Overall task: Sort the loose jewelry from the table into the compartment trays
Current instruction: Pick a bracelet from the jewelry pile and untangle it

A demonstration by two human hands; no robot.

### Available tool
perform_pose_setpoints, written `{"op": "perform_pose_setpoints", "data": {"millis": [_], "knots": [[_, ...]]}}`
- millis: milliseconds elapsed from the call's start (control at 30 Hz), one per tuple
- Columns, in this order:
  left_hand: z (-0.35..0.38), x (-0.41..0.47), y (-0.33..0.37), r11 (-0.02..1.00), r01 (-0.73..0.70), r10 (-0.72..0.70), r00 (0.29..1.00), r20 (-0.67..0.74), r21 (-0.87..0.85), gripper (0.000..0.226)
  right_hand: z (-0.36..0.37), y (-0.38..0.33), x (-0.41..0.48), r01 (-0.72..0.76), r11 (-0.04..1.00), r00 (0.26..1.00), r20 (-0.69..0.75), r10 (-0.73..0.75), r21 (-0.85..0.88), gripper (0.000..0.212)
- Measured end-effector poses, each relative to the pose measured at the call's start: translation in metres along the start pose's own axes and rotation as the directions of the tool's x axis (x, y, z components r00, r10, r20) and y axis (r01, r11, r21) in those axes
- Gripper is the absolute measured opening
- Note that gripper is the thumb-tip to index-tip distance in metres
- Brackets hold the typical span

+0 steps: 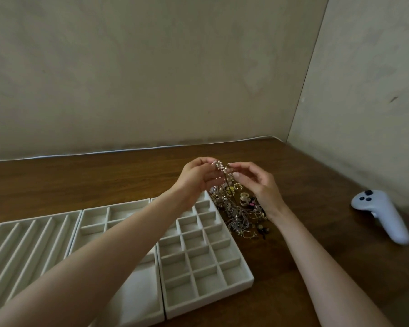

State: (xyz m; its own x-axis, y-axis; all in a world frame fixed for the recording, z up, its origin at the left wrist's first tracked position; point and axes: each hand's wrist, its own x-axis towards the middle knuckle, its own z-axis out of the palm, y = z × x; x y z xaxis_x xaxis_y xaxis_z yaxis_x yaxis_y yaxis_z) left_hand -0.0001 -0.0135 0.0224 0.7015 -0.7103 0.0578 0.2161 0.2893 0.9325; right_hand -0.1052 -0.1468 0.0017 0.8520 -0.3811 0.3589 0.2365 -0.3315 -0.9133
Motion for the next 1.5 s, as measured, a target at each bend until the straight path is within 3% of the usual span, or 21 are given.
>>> {"op": "perform_pose_setpoints", "data": {"millis": [67, 300, 500, 633, 767, 900, 1000, 1067, 1167, 1333, 1500], "knots": [[0.002, 0.001, 0.000, 0.999, -0.014, 0.014, 1.000, 0.006, 0.030, 0.013, 0.004, -0.003, -0.001, 0.000, 1.000, 0.998, 0.062, -0.001, 0.014, 0.030], [0.001, 0.000, -0.004, 0.978, -0.018, 0.016, 1.000, 0.013, 0.207, 0.004, 0.007, -0.003, 0.001, -0.016, 0.999, 0.999, 0.048, 0.014, 0.038, 0.021], [0.008, -0.006, -0.001, 0.971, -0.056, 0.029, 0.993, 0.118, 0.234, 0.024, 0.004, -0.005, 0.002, -0.056, 0.987, 0.998, 0.014, 0.054, 0.151, 0.022], [0.010, -0.011, -0.001, 0.962, -0.078, 0.044, 0.990, 0.136, 0.261, 0.031, 0.000, -0.006, 0.001, 0.052, 0.998, 0.997, -0.065, -0.050, 0.025, 0.024], [0.006, -0.010, 0.001, 0.988, 0.000, -0.025, 0.986, 0.162, 0.157, 0.033, 0.000, -0.004, 0.002, 0.178, 0.981, 0.984, 0.005, -0.178, -0.080, 0.039], [0.002, -0.013, -0.004, 0.982, 0.067, -0.104, 0.973, 0.207, 0.179, 0.031, 0.000, -0.002, 0.003, 0.223, 0.956, 0.963, -0.110, -0.246, -0.191, 0.022], [0.003, -0.012, -0.003, 0.993, 0.072, -0.089, 0.977, 0.196, 0.089, 0.035, -0.003, -0.003, 0.002, 0.204, 0.955, 0.979, 0.017, -0.205, -0.215, 0.034], [0.004, -0.010, -0.001, 0.993, 0.075, -0.090, 0.978, 0.190, 0.088, 0.040, 0.000, -0.001, 0.002, 0.199, 0.922, 0.980, 0.080, -0.183, -0.333, 0.036], [0.009, -0.011, 0.000, 0.989, 0.096, -0.119, 0.971, 0.206, 0.116, 0.041, 0.004, 0.002, 0.002, 0.218, 0.903, 0.969, -0.029, -0.245, -0.370, 0.021], [0.021, -0.013, -0.002, 0.913, -0.015, -0.051, 0.987, 0.151, 0.407, 0.029, 0.001, 0.002, 0.001, 0.229, 0.877, 0.929, -0.174, -0.326, -0.422, 0.020], [0.027, -0.015, -0.006, 0.734, -0.057, 0.010, 0.997, 0.073, 0.677, 0.052, 0.002, -0.003, -0.001, 0.191, 0.919, 0.946, -0.187, -0.266, -0.344, 0.022]]}}
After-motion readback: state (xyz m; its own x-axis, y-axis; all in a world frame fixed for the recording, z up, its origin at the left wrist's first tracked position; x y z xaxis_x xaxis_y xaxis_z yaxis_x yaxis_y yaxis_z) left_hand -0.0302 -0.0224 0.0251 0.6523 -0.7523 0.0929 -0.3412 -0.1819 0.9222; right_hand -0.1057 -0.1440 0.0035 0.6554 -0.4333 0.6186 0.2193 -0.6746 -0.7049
